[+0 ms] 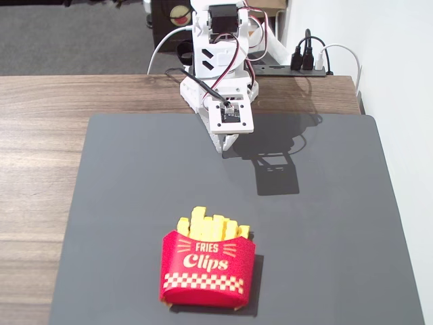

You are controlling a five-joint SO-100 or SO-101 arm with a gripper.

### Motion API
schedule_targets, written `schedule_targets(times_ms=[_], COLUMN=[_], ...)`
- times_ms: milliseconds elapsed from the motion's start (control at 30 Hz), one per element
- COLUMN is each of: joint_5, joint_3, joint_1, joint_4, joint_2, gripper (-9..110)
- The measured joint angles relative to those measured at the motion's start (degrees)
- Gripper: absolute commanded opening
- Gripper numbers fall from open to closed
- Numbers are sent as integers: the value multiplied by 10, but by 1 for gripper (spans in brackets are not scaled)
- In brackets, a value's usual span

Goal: Grab a fry

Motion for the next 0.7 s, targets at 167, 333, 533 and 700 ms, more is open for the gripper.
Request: schedule_targets(times_ms=[167, 333, 533, 700], joint_5=[0, 0, 0, 11], joint_3=[0, 0, 0, -4], joint_1=[4, 5, 5, 5], joint_4=[0, 0, 0, -14], joint_2=[0, 0, -1, -41], gripper=[1, 1, 0, 1])
